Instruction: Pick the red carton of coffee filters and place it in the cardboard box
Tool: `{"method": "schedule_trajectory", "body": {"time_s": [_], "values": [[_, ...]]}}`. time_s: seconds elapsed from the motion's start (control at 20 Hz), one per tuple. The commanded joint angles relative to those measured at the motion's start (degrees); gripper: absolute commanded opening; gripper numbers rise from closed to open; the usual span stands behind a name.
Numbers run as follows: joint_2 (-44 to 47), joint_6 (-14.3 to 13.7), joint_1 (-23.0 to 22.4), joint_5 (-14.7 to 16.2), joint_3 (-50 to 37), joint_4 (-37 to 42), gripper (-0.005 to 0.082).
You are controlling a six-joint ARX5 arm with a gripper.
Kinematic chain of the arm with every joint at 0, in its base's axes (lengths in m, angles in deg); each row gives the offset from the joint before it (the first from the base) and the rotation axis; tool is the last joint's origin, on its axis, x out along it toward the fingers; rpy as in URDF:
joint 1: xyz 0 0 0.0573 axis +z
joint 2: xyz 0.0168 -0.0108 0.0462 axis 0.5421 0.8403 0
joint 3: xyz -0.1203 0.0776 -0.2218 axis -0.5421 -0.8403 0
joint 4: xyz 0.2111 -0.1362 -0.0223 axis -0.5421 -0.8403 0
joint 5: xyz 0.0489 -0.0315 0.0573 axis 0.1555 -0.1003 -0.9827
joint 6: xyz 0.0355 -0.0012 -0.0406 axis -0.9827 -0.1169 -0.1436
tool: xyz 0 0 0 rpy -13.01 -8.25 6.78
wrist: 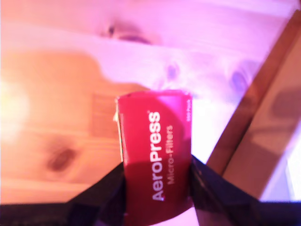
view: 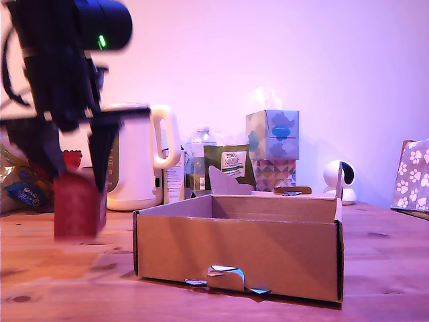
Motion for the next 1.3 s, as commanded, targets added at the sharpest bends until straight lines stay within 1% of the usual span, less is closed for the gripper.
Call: {"method": "schedule_trajectory", "body": {"time_s": [0.0, 0.2, 0.25, 0.3, 0.35, 0.4, 0.45, 0.5, 0.7, 0.85, 1.0, 1.15, 1.25], "values": [[-4.52, -4.11, -0.59, -0.44, 0.44, 0.28, 0.0158], [-10.12, -12.22, -1.57, -2.58, 0.44, 1.84, 0.0158], [-10.71, -13.11, -1.77, -2.56, 0.44, 2.60, 0.0158], [-10.80, -14.93, -2.12, -2.27, 0.44, 4.09, 0.0158], [-10.78, -17.46, -2.67, -1.95, 0.44, 5.60, 0.0158], [-10.62, -19.43, -3.34, -1.62, 0.44, 7.45, 0.0158], [-10.29, -20.22, -4.37, -1.38, 0.44, 9.94, 0.0158], [-10.14, -21.77, -5.42, -0.96, 0.44, 12.59, 0.0158], [-8.63, -27.21, -9.62, 4.63, 0.44, 24.55, 0.0158], [-5.77, -29.27, -12.33, 6.25, 0.44, 31.26, 0.0158], [-1.75, -29.48, -14.19, 8.92, 0.44, 35.69, 0.0158], [1.46, -29.62, -15.63, 9.14, 0.44, 37.59, 0.0158], [2.73, -31.10, -16.26, 9.16, 0.44, 37.92, 0.0158]]}}
